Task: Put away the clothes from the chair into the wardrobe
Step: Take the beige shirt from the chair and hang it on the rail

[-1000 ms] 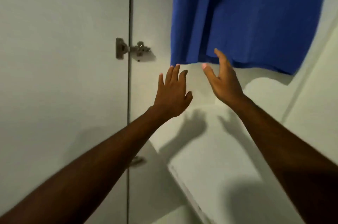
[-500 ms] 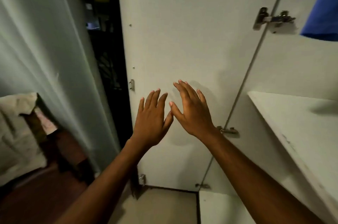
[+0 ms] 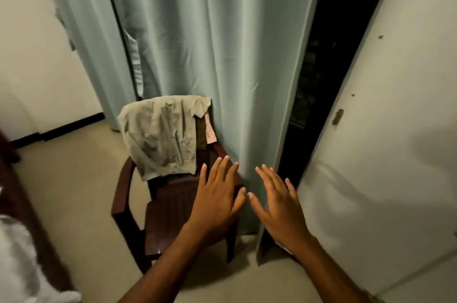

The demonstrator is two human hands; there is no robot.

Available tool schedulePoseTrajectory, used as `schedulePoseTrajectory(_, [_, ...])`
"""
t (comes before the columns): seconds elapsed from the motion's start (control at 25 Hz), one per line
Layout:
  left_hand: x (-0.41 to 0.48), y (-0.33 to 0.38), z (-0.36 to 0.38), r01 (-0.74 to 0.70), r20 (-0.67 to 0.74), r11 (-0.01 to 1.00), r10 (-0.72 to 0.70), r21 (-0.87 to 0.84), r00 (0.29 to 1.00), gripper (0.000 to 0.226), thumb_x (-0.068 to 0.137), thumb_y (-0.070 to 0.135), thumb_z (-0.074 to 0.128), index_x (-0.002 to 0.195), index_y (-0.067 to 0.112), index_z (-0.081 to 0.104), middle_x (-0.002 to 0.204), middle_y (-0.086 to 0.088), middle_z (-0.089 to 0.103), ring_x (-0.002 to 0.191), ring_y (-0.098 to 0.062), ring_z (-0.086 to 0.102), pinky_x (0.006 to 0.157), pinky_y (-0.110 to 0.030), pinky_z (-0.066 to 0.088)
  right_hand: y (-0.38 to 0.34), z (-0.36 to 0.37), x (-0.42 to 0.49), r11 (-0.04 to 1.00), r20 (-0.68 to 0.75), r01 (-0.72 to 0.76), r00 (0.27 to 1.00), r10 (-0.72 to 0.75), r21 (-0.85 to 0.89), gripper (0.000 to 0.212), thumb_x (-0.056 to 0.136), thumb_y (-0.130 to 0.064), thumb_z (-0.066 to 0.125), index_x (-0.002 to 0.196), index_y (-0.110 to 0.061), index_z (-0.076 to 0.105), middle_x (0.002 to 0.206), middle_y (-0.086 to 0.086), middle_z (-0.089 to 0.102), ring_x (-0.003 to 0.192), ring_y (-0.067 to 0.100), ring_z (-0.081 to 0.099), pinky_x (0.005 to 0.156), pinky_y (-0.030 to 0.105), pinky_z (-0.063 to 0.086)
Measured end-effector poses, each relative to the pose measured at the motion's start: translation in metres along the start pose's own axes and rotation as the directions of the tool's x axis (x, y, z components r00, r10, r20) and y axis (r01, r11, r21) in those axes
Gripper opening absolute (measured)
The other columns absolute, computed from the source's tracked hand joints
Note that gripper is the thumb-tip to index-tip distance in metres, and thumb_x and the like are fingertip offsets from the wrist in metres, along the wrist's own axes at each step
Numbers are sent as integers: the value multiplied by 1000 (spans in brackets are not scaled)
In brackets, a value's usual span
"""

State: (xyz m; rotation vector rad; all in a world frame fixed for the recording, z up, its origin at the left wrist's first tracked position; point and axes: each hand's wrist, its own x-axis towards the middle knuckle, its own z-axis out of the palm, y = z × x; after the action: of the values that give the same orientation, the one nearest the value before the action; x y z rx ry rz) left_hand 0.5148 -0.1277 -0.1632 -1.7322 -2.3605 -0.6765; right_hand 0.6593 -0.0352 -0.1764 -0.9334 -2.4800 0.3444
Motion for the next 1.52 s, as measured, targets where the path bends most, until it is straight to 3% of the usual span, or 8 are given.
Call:
schedulePoseTrajectory(0.24, [10, -74, 1, 148, -29, 986, -146, 80, 989, 65, 93, 54, 22, 143, 15, 38, 152, -11, 34, 143, -25, 25, 116, -53, 17, -42, 53, 69, 988, 147, 126, 979, -139, 90, 75, 86, -71, 17, 151, -33, 21, 160, -14, 17, 147, 0, 9, 119, 33, 3])
schedulePoseTrajectory(0.44, [59, -117, 16, 229, -23, 961, -229, 155, 973, 71, 92, 59, 17, 144, 15, 36, 153, -10, 31, 143, -27, 25, 116, -52, 14, -30, 86, 140, 976, 193, 178, 961, -200, 127, 83, 80, -77, 11, 151, -34, 19, 160, -14, 17, 141, -5, 2, 120, 36, 9])
schedulePoseTrajectory(0.6, [101, -141, 23, 313, 37, 931, -326, 187, 945, 82, 81, 61, -1, 151, 21, 12, 160, -5, 8, 148, -24, 3, 118, -46, -1, -15, 108, 197, 978, 248, 163, 950, -192, 133, 87, 77, -76, 11, 151, -32, 19, 160, -11, 19, 147, 5, 10, 120, 38, 10])
schedulePoseTrajectory(0.68, [109, -146, 30, 306, 53, 928, -324, 213, 945, 85, 78, 62, -6, 151, 23, 7, 161, -3, 4, 148, -21, 0, 118, -46, -1, -8, 119, 208, 977, 276, 151, 943, -188, 149, 86, 77, -76, 12, 151, -32, 20, 159, -11, 21, 147, 7, 14, 120, 40, 11])
schedulePoseTrajectory(1.0, [170, -243, 42, 374, 58, 917, -385, 139, 921, 94, 76, 75, -7, 148, 23, 23, 159, -3, 17, 146, -20, 14, 118, -46, 12, -4, 182, 313, 986, 367, 94, 920, -139, 138, 89, 75, -79, 15, 148, -30, 26, 156, -7, 30, 143, 12, 31, 118, 43, 23])
schedulePoseTrajectory(1.16, [214, -333, 46, 375, 32, 922, -379, 97, 925, 98, 73, 80, -8, 142, 25, 33, 152, -2, 33, 139, -20, 32, 114, -44, 25, -23, 222, 381, 987, 379, 30, 921, -88, 155, 66, 90, -63, 40, 145, -28, 33, 152, -6, 39, 138, 14, 39, 111, 37, 31])
schedulePoseTrajectory(1.32, [276, -450, 52, 420, 75, 908, -419, 5, 905, 80, 82, 77, 18, 138, 24, 40, 144, -2, 45, 129, -22, 43, 108, -45, 34, -41, 268, 460, 982, 390, -111, 920, 44, 152, 52, 92, -52, 50, 137, -27, 44, 144, -4, 48, 134, 19, 43, 104, 36, 38])
schedulePoseTrajectory(1.52, [373, -587, 51, 478, 94, 877, -479, 39, 873, 65, 87, 69, 35, 127, 19, 51, 131, -7, 56, 117, -28, 53, 93, -46, 43, -50, 317, 562, 918, 409, -314, 891, 196, 245, 26, 87, -34, 66, 111, -24, 65, 111, -8, 68, 107, 13, 63, 94, 36, 51])
